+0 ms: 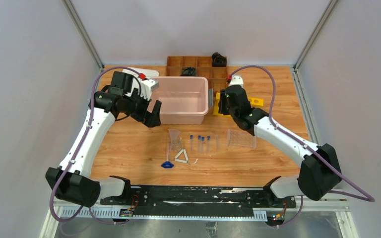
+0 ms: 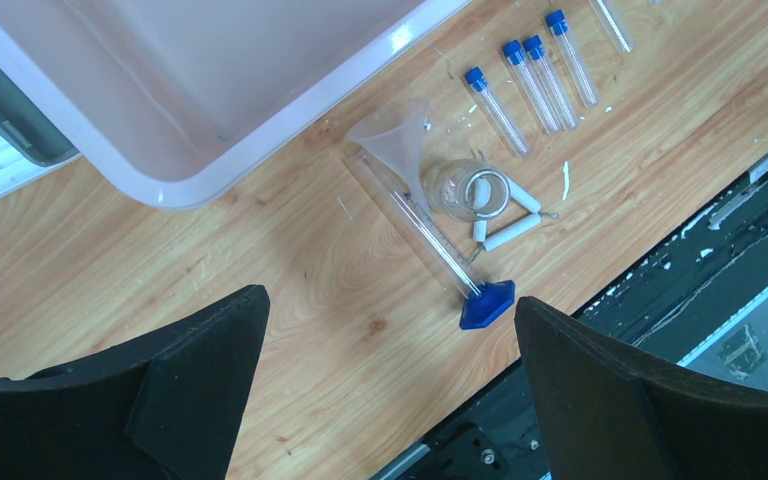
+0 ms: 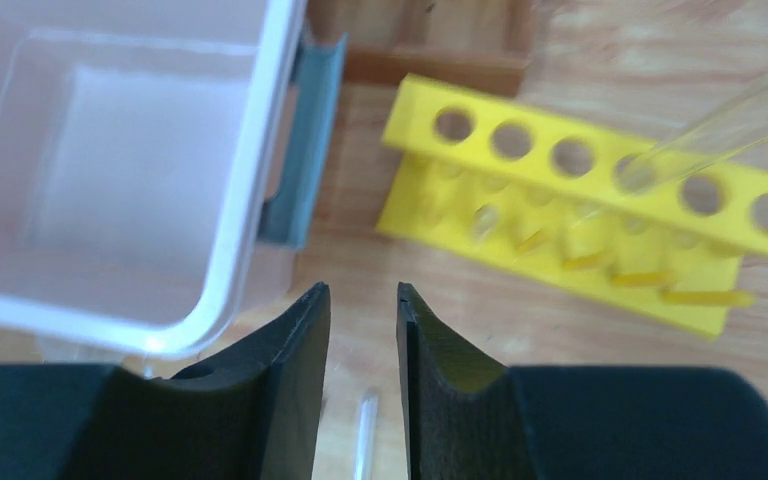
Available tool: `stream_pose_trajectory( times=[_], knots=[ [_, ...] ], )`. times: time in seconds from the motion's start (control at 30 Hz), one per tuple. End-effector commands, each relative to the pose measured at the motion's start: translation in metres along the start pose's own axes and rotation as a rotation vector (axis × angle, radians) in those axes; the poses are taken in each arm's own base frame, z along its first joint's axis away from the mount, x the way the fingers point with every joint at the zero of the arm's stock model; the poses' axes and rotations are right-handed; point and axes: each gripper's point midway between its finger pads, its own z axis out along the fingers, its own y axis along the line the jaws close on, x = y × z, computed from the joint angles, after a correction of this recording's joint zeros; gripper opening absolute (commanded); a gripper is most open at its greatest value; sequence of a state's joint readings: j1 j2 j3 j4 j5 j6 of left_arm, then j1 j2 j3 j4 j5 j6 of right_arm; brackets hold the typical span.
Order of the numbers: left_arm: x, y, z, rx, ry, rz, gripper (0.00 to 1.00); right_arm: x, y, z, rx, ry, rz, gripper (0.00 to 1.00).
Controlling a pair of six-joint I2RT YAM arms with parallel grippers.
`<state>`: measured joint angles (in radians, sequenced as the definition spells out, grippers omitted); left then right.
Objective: Organize the chemistry lab equipment
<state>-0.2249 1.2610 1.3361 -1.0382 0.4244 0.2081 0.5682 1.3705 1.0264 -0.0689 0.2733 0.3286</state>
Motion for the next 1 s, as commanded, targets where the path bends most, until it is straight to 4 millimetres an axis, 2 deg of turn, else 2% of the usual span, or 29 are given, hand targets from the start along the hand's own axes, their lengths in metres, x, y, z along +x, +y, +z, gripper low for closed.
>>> stream_pose_trajectory(
  times=[0.0,0.13,0.23,0.4,0.7,0.87,0.97],
  knots=[
    [-0.012,-0.001,-0.007,-0.011,-0.041,0.015,1.00,0.063,0.022,-0.018,-0.025,0.175,-0.018,0.33],
    [-0.013,-0.002,-0.010,-0.014,-0.049,0.017,1.00,0.108,0.035,-0.024,-0.035,0.290,-0.026,0.31],
    [-0.013,-0.003,-0.012,-0.016,-0.056,0.014,1.00,0.140,0.035,-0.023,-0.024,0.365,-0.026,0.31],
    [-0.013,-0.004,-0.014,-0.020,-0.064,0.017,1.00,0.176,0.033,-0.018,-0.013,0.449,-0.020,0.35],
    [-0.013,-0.005,-0.018,-0.026,-0.075,0.022,1.00,0.207,0.021,-0.007,0.050,0.496,-0.032,0.40],
    [-0.015,-0.005,-0.019,-0.028,-0.079,0.024,1.00,0.217,0.014,-0.002,0.083,0.503,-0.034,0.35],
    [-0.016,-0.004,-0.020,-0.033,-0.083,0.023,1.00,0.219,0.012,-0.001,0.091,0.508,-0.030,0.25]
  ],
)
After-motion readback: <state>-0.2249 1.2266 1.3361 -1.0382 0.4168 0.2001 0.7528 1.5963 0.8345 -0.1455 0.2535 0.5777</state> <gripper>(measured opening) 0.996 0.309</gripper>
